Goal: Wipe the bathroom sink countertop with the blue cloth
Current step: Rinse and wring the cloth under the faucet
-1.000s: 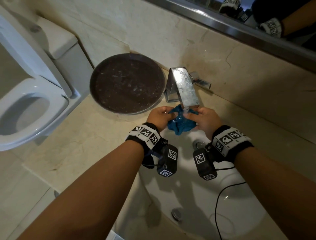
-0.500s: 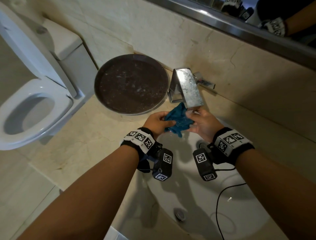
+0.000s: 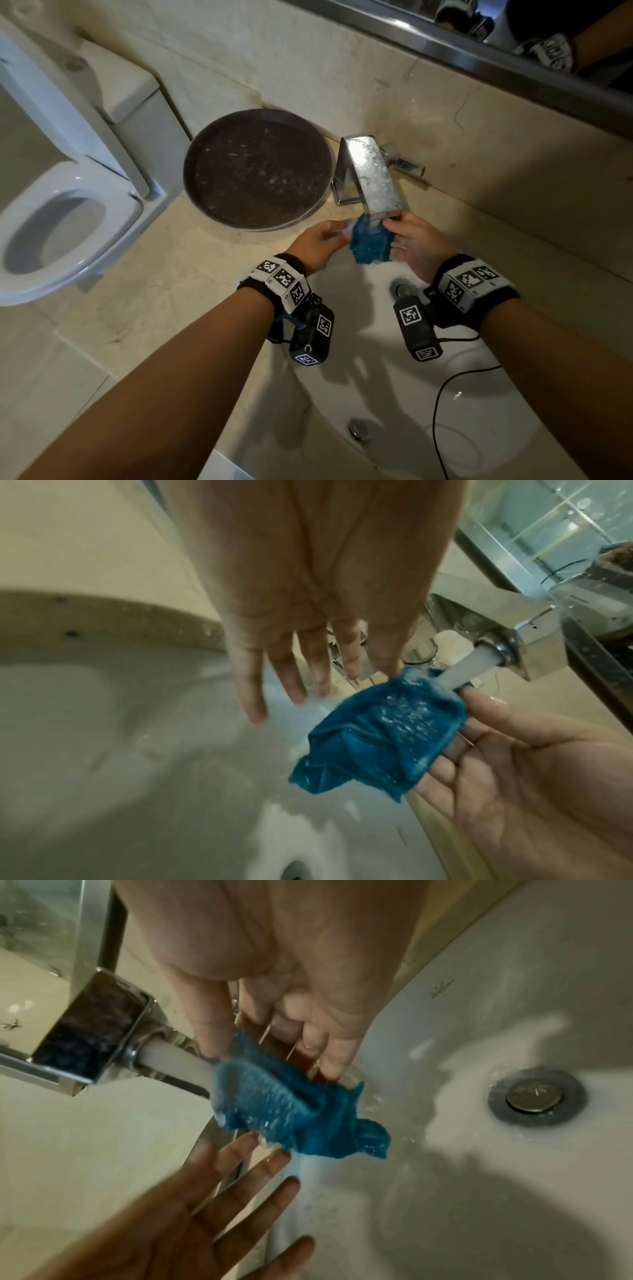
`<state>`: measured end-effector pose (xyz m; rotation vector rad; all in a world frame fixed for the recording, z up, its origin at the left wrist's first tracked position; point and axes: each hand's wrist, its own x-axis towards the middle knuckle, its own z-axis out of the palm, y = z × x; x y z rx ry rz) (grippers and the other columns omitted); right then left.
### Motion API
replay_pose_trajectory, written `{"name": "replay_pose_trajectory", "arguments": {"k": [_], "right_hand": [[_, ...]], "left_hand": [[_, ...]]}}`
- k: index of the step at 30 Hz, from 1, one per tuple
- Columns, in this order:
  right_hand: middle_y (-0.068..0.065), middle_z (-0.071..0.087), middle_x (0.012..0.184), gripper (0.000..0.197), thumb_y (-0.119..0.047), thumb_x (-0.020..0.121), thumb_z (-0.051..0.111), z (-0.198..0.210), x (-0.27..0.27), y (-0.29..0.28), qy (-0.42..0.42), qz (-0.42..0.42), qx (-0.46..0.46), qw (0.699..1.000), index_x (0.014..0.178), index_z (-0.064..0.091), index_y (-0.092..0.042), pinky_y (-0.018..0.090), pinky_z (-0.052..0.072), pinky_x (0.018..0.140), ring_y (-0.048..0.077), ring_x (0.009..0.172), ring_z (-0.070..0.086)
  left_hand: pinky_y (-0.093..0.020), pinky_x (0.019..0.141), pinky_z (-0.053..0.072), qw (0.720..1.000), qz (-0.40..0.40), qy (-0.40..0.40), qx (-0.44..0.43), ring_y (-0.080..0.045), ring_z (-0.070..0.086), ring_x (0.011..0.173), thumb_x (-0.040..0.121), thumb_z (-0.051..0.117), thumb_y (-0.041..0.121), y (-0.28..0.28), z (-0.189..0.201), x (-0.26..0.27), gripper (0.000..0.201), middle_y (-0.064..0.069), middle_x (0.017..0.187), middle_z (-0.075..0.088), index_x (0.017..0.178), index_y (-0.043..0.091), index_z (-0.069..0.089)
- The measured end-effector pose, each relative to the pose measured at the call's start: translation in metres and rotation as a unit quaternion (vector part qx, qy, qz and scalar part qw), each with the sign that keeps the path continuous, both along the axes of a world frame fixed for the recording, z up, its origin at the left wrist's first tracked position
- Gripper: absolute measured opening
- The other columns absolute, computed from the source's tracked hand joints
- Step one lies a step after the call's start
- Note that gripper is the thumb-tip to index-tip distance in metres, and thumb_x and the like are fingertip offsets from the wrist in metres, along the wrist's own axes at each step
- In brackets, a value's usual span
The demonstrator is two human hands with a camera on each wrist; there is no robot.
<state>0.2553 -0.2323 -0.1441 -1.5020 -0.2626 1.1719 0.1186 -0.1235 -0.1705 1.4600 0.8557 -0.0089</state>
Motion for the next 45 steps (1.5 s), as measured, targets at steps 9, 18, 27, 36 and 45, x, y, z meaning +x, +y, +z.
{"name": "replay_pose_trajectory", "arguments": {"k": [9,18,27,36,45], "right_hand": [[0.005,0.063,0.098,0.016,-0.009,0.093,0.045,0.0,0.013,-0.011,-0.009,0.027,-0.004,1.0,0.096,0.058,-0.017,0.036,0.047,0.087,0.02,0.091,0.058],[0.008,0.062,0.1,0.016,-0.011,0.096,0.04,-0.005,0.009,-0.011,0.053,0.007,0.016,0.998,0.104,0.053,-0.011,0.033,0.05,0.082,0.02,0.091,0.06],[0.009,0.062,0.108,0.027,-0.008,0.097,0.033,-0.005,-0.008,0.005,0.145,0.001,0.073,0.987,0.118,0.051,-0.011,0.038,0.049,0.087,0.022,0.097,0.06],[0.006,0.059,0.099,0.015,-0.006,0.093,0.046,0.012,0.031,-0.016,-0.066,0.005,-0.075,0.995,0.091,0.053,-0.019,0.033,0.052,0.069,0.021,0.085,0.06],[-0.011,0.05,0.113,0.039,-0.008,0.091,0.048,0.037,0.054,0.008,-0.217,-0.016,-0.063,0.974,0.127,0.042,-0.022,0.026,0.041,0.064,0.013,0.089,0.052]], "left_hand": [[-0.036,0.075,0.048,0.989,0.12,-0.063,-0.062,-0.022,0.056,0.076,0.098,0.044,0.024,-0.01,-0.007,0.015,0.021,-0.005,0.081,0.06,0.083,0.02,0.058],[-0.03,0.067,0.038,0.994,0.101,-0.034,0.019,-0.013,0.047,0.062,0.099,0.042,0.029,-0.003,-0.003,0.014,0.031,-0.001,0.069,0.053,0.07,0.022,0.052],[-0.039,0.083,0.05,0.978,0.088,-0.047,-0.183,-0.02,0.06,0.098,0.094,0.045,0.044,-0.014,-0.001,0.014,0.04,-0.003,0.108,0.063,0.124,0.017,0.05],[-0.028,0.062,0.055,0.974,0.133,-0.11,-0.146,-0.018,0.06,0.073,0.093,0.052,0.004,-0.027,0.004,0.042,0.01,-0.004,0.083,0.061,0.094,0.012,0.056],[-0.03,0.07,0.048,0.974,0.143,-0.113,-0.138,-0.02,0.059,0.076,0.096,0.047,0.011,-0.025,0.011,0.036,0.01,-0.005,0.081,0.062,0.098,0.011,0.057]]}}
